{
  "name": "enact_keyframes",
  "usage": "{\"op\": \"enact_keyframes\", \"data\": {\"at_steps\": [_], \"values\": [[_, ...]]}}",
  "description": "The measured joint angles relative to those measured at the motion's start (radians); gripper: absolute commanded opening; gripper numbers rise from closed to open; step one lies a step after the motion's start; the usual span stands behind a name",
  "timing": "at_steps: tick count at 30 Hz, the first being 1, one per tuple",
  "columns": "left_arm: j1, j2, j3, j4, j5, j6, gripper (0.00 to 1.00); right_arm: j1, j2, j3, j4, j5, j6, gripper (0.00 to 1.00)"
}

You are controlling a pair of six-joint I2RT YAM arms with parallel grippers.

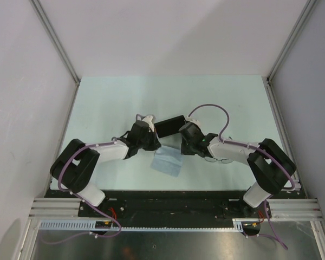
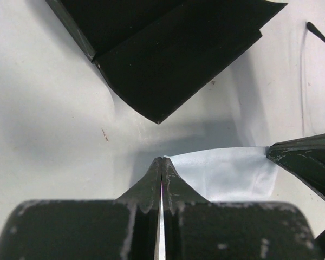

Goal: Organize the sunglasses
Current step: Fold the glasses cleaning cloth at the center of the board.

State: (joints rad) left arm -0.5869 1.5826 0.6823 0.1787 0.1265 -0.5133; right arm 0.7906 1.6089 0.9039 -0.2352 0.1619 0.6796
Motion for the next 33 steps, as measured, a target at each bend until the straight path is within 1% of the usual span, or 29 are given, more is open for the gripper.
{"op": "enact_keyframes", "data": {"at_steps": [9, 17, 33], "values": [[0.0, -0.036, -0.02, 0.029, 0.011, 0.025, 0.01, 0.02, -0.018, 0.0, -0.008, 0.033, -0.027, 0.0], [0.0, -0.074, -0.029, 0.051, 0.018, 0.027, 0.0, 0.027, -0.066, 0.0, -0.006, 0.041, -0.045, 0.0], [-0.011, -0.075, -0.073, 0.082, 0.031, 0.03, 0.01, 0.059, -0.067, 0.0, -0.007, 0.032, -0.071, 0.0]]}}
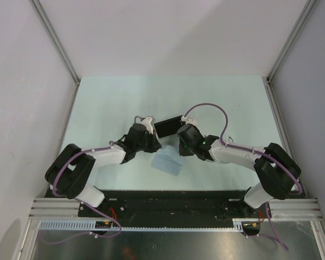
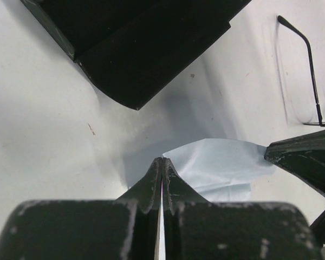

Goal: Organize the sunglasses
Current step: Fold the glasses cleaning cloth at the center of the board.

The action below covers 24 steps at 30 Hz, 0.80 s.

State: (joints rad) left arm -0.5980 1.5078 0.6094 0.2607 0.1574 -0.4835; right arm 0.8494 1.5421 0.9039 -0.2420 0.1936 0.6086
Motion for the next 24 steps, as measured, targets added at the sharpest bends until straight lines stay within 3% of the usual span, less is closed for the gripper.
{"op": "enact_keyframes", "data": {"at_steps": [24], "values": [[-0.004, -0.128, -0.12, -0.004, 0.013, 0.003, 0.0, 0.048, 0.001, -0.008, -0.016, -0.105, -0.064, 0.0]]}}
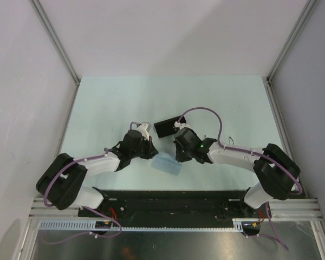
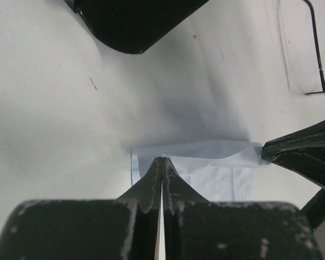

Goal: Organize the sunglasses
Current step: Fold the glasses cleaning cloth at the center of the board.

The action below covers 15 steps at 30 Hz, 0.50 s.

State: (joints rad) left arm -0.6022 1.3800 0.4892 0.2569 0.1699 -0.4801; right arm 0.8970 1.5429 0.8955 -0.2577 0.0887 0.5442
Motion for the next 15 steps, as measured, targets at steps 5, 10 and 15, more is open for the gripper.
{"op": "enact_keyframes", "data": {"at_steps": [5, 10, 15], "values": [[-0.005, -0.013, -0.015, -0.014, 0.001, 0.0, 0.0, 0.009, 0.001, -0.006, -0.002, -0.005, 0.0, 0.0], [-0.007, -0.055, -0.02, -0.03, 0.001, 0.0, 0.0, 0.011, 0.001, -0.016, -0.008, -0.014, 0.0, 0.0], [-0.01, -0.071, -0.034, -0.033, 0.002, 0.0, 0.0, 0.019, 0.006, -0.023, -0.006, -0.028, 0.0, 0.0]]}}
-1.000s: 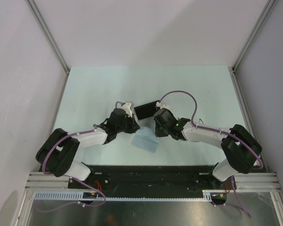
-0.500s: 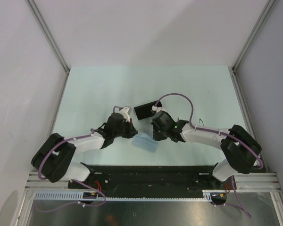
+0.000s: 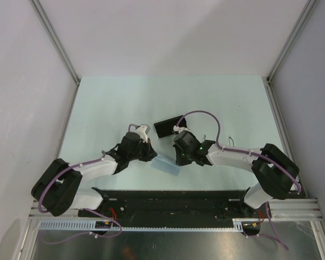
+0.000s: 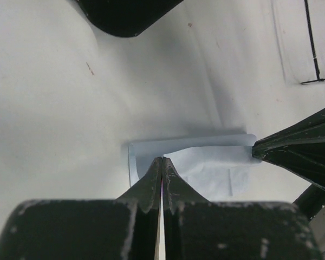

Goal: Organize the sunglasses
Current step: Fold the glasses cleaning cloth at the center of the board.

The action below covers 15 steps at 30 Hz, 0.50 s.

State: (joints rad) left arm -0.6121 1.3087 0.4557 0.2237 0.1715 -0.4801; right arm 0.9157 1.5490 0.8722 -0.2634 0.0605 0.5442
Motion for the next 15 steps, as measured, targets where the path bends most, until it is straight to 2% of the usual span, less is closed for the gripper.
{"op": "enact_keyframes", "data": {"at_steps": [15], "values": [[-0.008, 0.0, -0.025, -0.01, 0.0, 0.0, 0.01, 0.013, 0.015, -0.008, 0.0, -0.014, 0.001, 0.0]]}}
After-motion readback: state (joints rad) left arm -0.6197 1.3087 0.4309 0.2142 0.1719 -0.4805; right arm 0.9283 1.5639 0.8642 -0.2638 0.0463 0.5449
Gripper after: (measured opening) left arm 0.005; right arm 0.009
